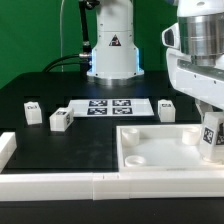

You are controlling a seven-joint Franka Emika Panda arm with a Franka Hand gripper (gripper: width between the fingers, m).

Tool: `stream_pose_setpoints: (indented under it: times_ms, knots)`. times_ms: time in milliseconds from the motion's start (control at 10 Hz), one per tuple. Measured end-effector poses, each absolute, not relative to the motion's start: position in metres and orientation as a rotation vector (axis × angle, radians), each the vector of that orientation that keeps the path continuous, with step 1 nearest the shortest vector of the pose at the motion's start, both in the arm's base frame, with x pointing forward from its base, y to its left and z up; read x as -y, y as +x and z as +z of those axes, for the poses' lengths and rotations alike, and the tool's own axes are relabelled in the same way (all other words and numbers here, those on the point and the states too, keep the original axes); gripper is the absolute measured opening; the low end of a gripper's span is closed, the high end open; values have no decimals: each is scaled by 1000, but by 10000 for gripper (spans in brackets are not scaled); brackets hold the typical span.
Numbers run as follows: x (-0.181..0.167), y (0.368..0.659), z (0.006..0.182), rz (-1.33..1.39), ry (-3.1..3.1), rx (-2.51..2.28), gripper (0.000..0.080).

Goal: Assemble one leg

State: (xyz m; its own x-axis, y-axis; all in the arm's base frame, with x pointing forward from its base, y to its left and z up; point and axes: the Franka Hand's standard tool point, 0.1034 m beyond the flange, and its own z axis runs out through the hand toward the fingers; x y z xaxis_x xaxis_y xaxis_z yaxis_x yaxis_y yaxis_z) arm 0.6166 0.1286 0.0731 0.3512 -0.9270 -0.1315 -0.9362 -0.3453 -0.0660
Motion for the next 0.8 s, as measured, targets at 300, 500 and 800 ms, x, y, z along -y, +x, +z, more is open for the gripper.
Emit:
stream_pose_setpoints:
  times_ms: [300, 500, 800]
  knots:
    - [-126, 617, 73, 91, -2621, -1466, 586]
    - [-128, 615, 74, 80, -2834, -993, 646]
    - [-131, 615, 74, 38, -2977, -466, 649]
